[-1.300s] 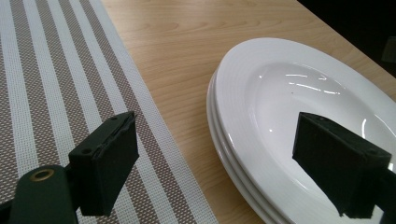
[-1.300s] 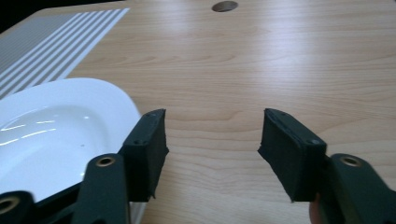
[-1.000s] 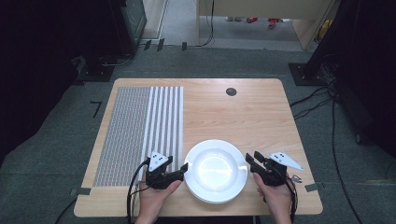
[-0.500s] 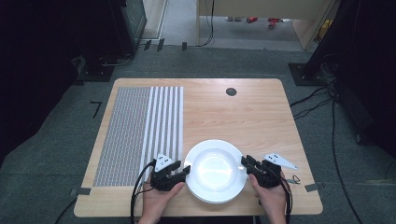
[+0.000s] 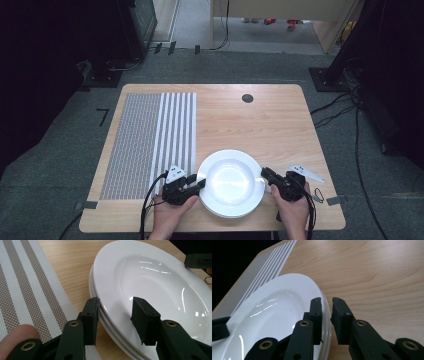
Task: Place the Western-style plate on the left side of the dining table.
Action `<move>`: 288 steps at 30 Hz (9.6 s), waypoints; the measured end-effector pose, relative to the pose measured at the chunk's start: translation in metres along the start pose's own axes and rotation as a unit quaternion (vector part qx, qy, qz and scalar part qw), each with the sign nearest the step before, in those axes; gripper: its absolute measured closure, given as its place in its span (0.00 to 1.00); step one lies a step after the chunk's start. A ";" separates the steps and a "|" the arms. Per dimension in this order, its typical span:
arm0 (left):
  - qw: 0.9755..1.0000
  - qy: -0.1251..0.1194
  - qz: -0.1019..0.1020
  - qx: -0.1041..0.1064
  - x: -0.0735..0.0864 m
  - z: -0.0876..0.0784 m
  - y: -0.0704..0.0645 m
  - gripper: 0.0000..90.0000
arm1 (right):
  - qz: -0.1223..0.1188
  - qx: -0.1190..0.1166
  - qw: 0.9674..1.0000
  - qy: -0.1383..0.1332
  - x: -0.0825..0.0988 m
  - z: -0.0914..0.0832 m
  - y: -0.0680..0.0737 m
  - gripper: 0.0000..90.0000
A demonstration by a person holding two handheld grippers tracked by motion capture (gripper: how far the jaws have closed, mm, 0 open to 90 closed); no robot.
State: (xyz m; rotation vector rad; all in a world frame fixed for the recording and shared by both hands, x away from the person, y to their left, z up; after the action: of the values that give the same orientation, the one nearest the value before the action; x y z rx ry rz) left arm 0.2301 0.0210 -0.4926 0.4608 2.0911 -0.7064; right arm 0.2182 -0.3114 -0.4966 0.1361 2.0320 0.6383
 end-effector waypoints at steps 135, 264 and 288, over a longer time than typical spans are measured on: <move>0.996 -0.044 -0.070 0.034 0.007 -0.007 0.012 0.71 | 0.015 -0.204 0.977 -0.051 0.007 0.010 0.001 0.87; 0.956 -0.145 -0.255 -0.013 -0.062 -0.081 0.225 0.88 | 0.042 -0.196 0.974 0.105 -0.043 0.225 0.170 0.84; 0.955 -0.114 -0.262 -0.083 -0.051 -0.051 0.254 0.85 | 0.039 -0.141 0.975 0.169 -0.028 0.280 0.167 0.81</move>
State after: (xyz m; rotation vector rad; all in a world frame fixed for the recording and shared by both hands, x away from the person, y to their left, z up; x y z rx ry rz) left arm 0.3675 0.2456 -0.5071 -0.2753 2.0385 -0.8281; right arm 0.4395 -0.0706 -0.5041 -0.0659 2.2394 1.0522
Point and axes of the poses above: each handheld gripper's, and its own axes: z roughly forward along the jaws, x roughly out of its underside, y roughly to its left, the point moved 1 cm from there along z, roughly forward along the jaws, and after that the axes turned 8 degrees about -y, right-handed, at the moved point
